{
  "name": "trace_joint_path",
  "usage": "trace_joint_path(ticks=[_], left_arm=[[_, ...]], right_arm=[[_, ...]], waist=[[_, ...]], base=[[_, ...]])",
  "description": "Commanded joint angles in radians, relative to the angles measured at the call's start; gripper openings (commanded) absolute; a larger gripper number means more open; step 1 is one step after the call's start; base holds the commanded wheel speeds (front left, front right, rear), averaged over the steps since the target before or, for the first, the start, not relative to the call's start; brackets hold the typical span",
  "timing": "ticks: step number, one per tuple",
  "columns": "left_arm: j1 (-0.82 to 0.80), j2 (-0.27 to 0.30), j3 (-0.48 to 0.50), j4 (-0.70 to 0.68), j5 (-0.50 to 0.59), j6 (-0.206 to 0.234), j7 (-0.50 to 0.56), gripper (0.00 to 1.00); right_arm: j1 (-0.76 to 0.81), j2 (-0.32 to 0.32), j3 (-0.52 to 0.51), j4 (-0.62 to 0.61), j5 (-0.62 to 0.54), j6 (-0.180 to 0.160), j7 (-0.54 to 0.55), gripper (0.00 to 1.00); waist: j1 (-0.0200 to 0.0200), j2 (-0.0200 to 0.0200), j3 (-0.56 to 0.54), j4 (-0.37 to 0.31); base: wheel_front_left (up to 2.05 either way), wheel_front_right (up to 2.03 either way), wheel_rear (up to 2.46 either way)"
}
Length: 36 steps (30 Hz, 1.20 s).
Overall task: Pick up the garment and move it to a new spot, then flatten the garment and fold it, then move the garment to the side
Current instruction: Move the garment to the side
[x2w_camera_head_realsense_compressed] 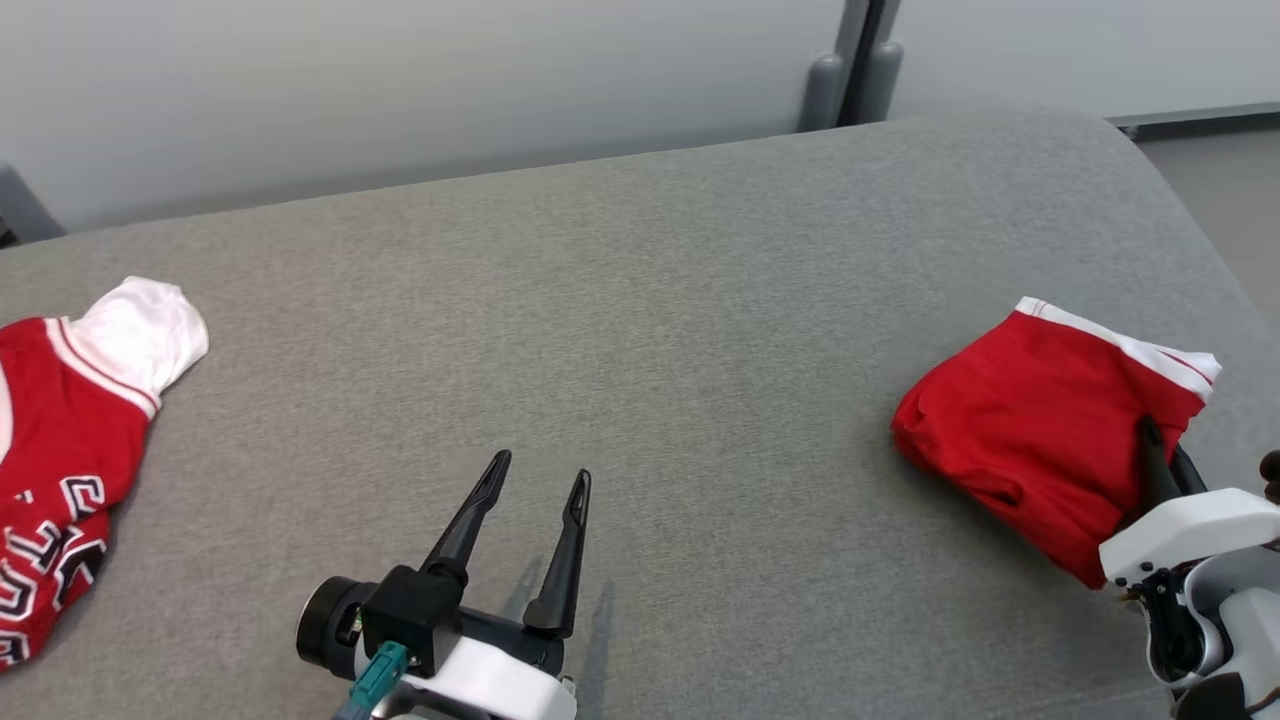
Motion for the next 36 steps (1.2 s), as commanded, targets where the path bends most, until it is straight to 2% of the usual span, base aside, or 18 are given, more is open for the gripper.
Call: trace_joint_path(ticks=[1,16,28,36], left_arm=[[-0.043,0.0,0.034,-0.025,0.01,-0.005,-0.01,1.0],[-0.051,0.0,0.028,-0.029,0.032,-0.025,-0.01,1.0],[-0.062,0.0,0.022,-0.026,0.045,-0.036,-0.01,1.0],[-0.093,0.008,0.015,-0.057,0.095,-0.057,-0.01,1.0]], right_arm=[[0.01,0.0,0.003,-0.032,-0.015,0.0,-0.014,0.0],[0.059,0.053,-0.078,-0.069,-0.07,0.0,-0.014,0.0],[0.055,0.062,-0.085,-0.093,-0.064,0.0,-0.014,0.0],[-0.036,0.046,-0.079,-0.206,0.025,0.0,-0.014,0.0]], waist=[[0.0,0.0,0.004,-0.05],[0.0,0.0,0.026,-0.199],[0.0,0.0,0.048,-0.226],[0.0,0.0,0.099,-0.203]], base=[[0.0,0.0,0.0],[0.0,0.0,0.0],[0.0,0.0,0.0],[0.0,0.0,0.0]])
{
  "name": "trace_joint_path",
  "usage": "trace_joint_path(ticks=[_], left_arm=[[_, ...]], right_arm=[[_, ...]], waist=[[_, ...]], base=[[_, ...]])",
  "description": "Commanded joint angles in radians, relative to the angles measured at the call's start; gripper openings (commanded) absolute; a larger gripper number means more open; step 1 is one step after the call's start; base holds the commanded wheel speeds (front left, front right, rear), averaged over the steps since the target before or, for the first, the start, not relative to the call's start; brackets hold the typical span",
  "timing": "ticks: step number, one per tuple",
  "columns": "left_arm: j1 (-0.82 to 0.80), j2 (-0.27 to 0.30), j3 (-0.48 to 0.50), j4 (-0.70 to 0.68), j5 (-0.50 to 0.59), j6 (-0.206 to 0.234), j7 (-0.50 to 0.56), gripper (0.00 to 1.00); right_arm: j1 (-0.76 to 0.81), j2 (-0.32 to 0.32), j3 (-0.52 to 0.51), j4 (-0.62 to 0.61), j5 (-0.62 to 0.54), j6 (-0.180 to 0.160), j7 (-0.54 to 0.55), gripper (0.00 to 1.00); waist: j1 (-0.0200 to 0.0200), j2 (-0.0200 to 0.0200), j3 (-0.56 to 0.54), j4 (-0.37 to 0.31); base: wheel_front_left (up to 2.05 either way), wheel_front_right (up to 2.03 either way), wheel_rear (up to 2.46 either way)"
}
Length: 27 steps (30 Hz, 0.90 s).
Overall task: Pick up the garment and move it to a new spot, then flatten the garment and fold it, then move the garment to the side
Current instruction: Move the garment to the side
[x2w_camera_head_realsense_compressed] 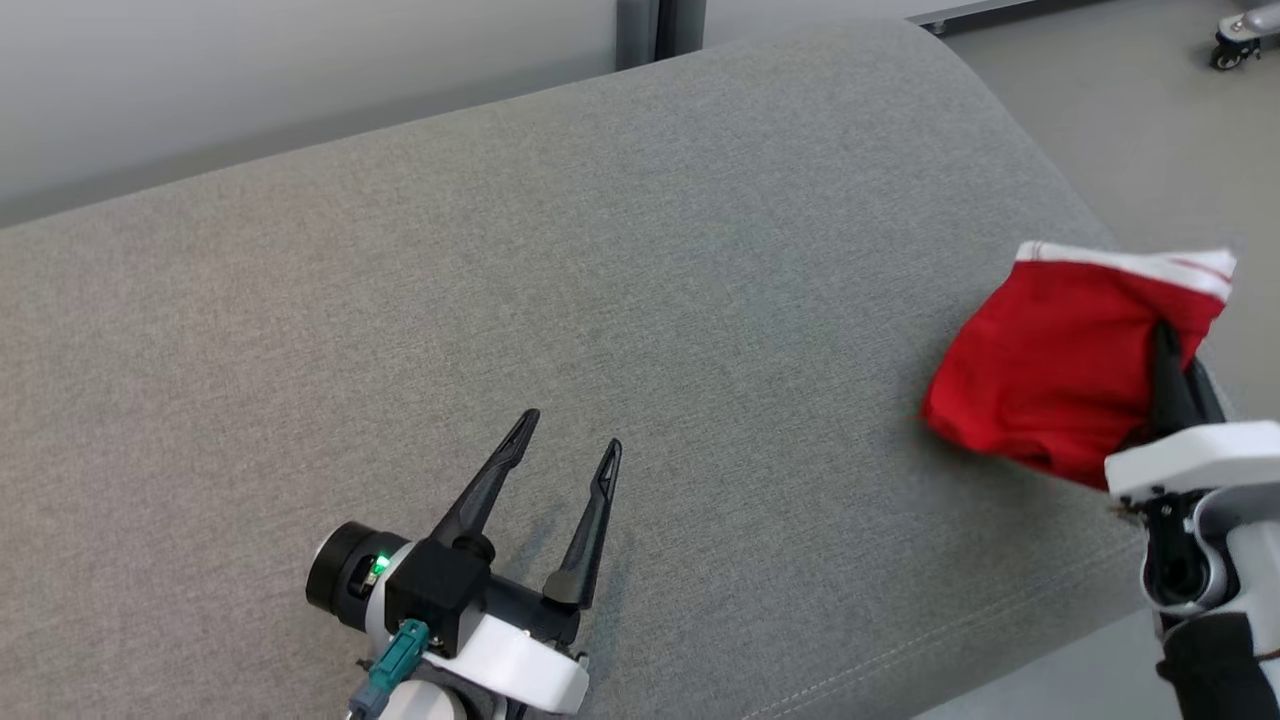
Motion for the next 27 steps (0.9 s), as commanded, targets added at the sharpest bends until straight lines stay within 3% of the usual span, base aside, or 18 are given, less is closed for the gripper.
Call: trace_joint_path(ticks=[1,8,22,27], left_arm=[[-0.054,0.003,0.023,-0.044,0.02,-0.008,-0.01,1.0],[-0.123,0.012,0.0,-0.107,0.052,-0.032,-0.01,1.0],[-0.322,0.025,-0.012,-0.21,0.059,-0.061,0.048,1.0],[-0.358,0.028,-0.009,-0.236,0.06,-0.063,0.058,1.0]], right_arm=[[-0.053,-0.031,0.026,-0.05,0.019,0.0,-0.014,0.0],[-0.2,-0.093,0.029,-0.06,0.036,0.0,-0.014,0.0],[-0.616,-0.193,0.035,0.172,-0.021,0.0,-0.014,0.0],[-0.71,-0.2,0.021,0.225,-0.048,0.0,-0.015,0.0]], waist=[[0.0,0.0,0.025,0.017],[0.0,0.0,0.106,0.073],[0.0,0.0,0.318,0.236],[0.0,0.0,0.364,0.283]], base=[[0.0,0.0,0.0],[0.0,0.0,0.0],[0.0,0.0,0.0],[0.0,0.0,0.0]])
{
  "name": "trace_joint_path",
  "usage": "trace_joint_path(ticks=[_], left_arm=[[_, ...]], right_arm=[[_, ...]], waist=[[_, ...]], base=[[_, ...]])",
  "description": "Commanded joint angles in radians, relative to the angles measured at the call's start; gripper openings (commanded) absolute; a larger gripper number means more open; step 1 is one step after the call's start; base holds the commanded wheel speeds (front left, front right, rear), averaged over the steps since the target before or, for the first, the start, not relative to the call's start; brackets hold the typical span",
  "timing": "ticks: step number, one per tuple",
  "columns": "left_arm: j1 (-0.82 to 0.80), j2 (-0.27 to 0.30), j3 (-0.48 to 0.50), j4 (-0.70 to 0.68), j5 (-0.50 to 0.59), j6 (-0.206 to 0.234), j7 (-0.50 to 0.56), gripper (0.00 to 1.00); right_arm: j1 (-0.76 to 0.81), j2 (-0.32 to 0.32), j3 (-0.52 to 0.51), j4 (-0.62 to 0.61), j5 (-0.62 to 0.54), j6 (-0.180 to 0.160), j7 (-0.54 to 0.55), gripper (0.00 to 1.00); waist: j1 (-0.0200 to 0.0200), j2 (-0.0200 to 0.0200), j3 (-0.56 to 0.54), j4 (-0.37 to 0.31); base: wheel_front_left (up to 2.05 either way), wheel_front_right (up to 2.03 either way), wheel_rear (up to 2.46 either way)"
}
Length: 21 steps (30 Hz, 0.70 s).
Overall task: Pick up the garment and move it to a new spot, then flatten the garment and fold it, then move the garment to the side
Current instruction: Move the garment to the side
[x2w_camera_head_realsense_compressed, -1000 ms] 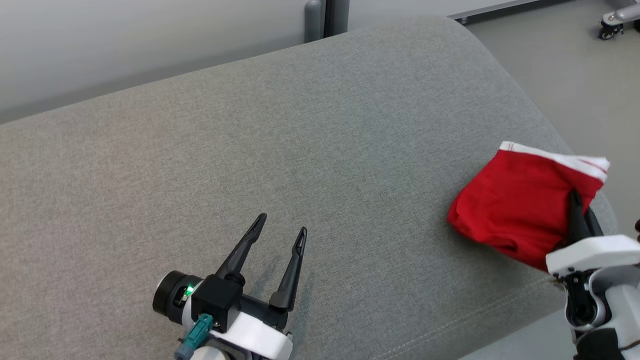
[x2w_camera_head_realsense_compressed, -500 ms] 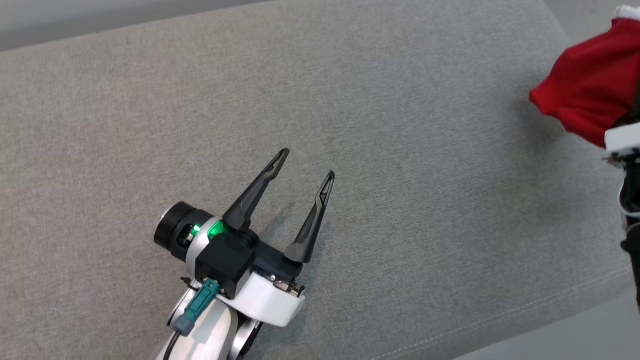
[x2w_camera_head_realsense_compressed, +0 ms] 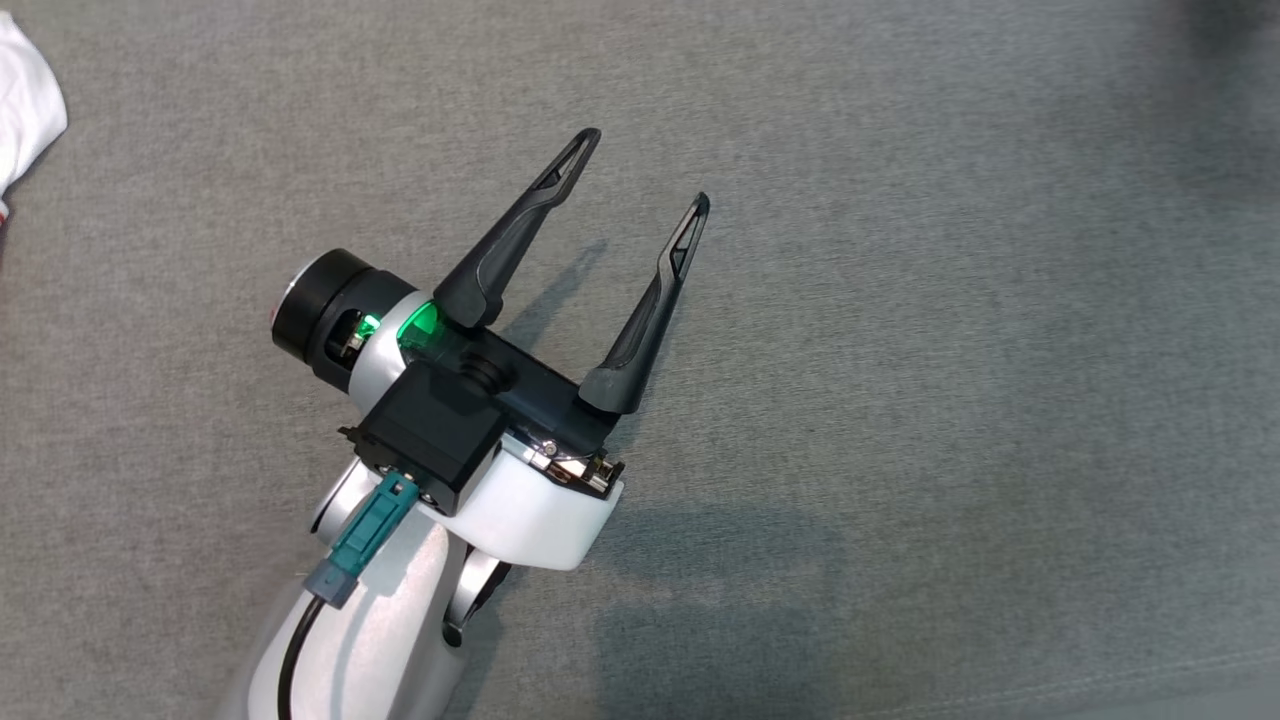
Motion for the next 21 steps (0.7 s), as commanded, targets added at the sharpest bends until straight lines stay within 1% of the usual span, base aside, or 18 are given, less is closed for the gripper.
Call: trace_joint_path(ticks=[1,4,6,10,16,21], left_arm=[[-0.028,0.007,0.025,-0.035,0.009,-0.005,0.002,1.0],[-0.038,0.01,0.024,-0.046,0.009,-0.005,0.005,1.0],[-0.042,0.014,0.022,-0.053,0.011,-0.005,0.007,1.0],[-0.05,0.019,0.019,-0.066,0.015,-0.003,0.007,1.0],[-0.045,0.027,0.012,-0.07,0.021,0.005,0.011,1.0],[-0.048,0.03,0.02,-0.064,0.033,0.029,0.024,1.0]], right_arm=[[-0.021,-0.012,0.002,-0.011,-0.013,0.0,-0.012,0.0],[-0.071,-0.016,-0.006,0.005,-0.025,0.0,-0.012,0.0],[-0.095,-0.029,-0.018,0.007,-0.041,0.0,-0.012,0.0],[-0.104,-0.068,-0.082,0.033,-0.077,0.0,-0.012,0.0],[-0.026,-0.097,-0.203,0.088,-0.144,0.0,-0.012,0.0],[0.032,-0.091,-0.285,0.109,-0.208,0.0,-0.012,0.0]], waist=[[0.0,0.0,0.051,0.053],[0.0,0.0,0.075,0.079],[0.0,0.0,0.091,0.09],[0.0,0.0,0.121,0.101],[0.0,0.0,0.141,0.086],[0.0,0.0,0.144,0.048]], base=[[0.0,0.0,0.0],[0.0,0.0,0.0],[0.0,0.0,0.0],[0.0,0.0,0.0],[0.0,0.0,0.0],[0.0,0.0,0.0]])
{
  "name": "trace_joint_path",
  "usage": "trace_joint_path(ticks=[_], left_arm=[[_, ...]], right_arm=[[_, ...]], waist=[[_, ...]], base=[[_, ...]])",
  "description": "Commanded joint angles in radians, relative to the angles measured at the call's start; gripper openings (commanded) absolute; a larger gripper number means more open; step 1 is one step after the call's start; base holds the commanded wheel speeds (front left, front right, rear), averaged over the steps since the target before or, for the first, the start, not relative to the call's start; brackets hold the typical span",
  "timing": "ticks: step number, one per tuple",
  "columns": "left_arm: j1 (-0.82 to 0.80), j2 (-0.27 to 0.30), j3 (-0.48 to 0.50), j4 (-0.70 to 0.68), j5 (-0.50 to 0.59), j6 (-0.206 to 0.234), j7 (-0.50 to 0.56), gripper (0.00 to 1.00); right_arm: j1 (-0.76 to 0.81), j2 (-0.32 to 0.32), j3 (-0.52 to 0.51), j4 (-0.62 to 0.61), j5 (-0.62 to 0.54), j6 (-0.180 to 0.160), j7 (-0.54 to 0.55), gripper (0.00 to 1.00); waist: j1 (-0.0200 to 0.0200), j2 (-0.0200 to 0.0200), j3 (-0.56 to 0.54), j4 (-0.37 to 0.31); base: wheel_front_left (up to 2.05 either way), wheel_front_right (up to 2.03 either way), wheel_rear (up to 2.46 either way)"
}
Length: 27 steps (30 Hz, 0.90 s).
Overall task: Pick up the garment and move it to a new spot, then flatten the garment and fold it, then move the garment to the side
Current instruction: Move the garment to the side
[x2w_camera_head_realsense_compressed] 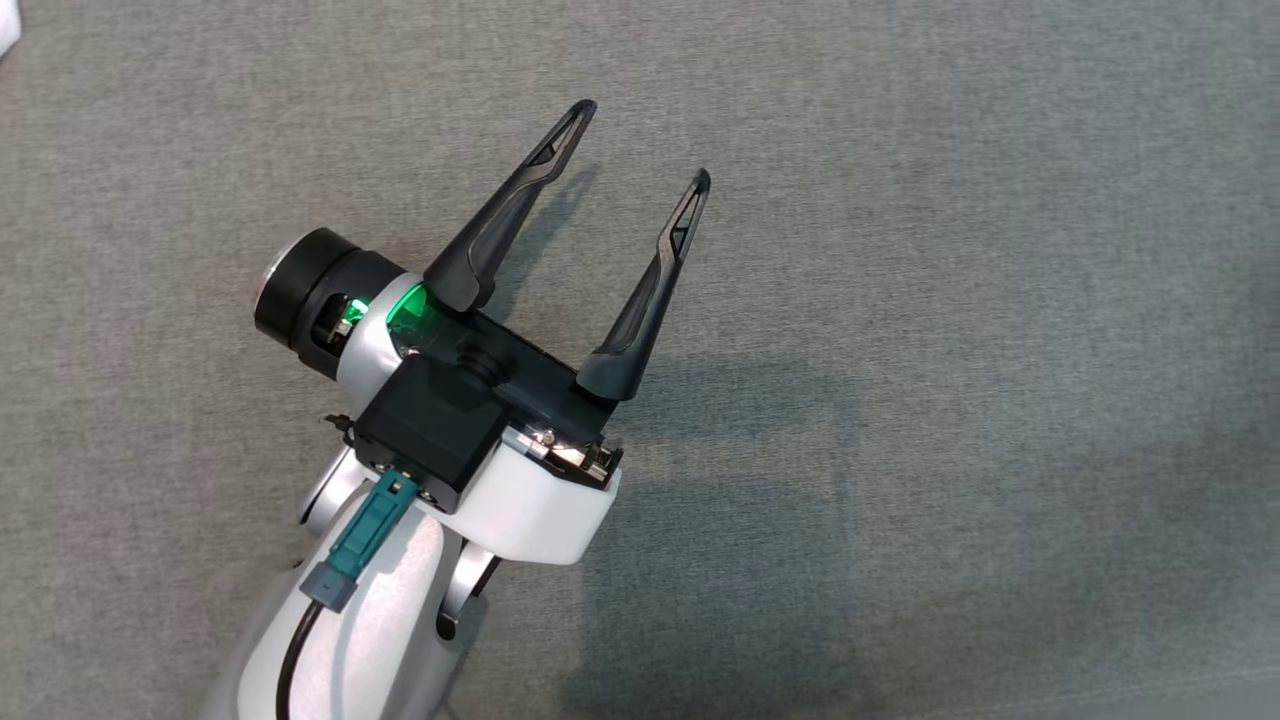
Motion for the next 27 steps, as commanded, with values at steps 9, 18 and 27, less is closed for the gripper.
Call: trace_joint_path(ticks=[9,18,27], left_arm=[[-0.006,0.03,0.025,-0.019,0.017,0.019,0.046,1.0],[0.003,0.038,0.023,-0.025,0.017,0.034,0.052,1.0],[0.033,0.028,0.041,0.012,-0.01,0.064,0.016,1.0]], right_arm=[[0.056,0.001,-0.146,0.144,-0.14,0.0,-0.009,0.11],[0.072,-0.016,-0.33,0.147,-0.311,0.0,-0.009,1.0],[0.096,0.096,-0.451,-0.073,-0.537,0.0,-0.009,1.0]], waist=[[0.0,0.0,-0.004,-0.046],[0.0,0.0,-0.008,-0.047],[0.0,0.0,-0.077,-0.051]], base=[[0.0,0.0,0.0],[0.0,0.0,0.0],[0.0,0.0,0.0]])
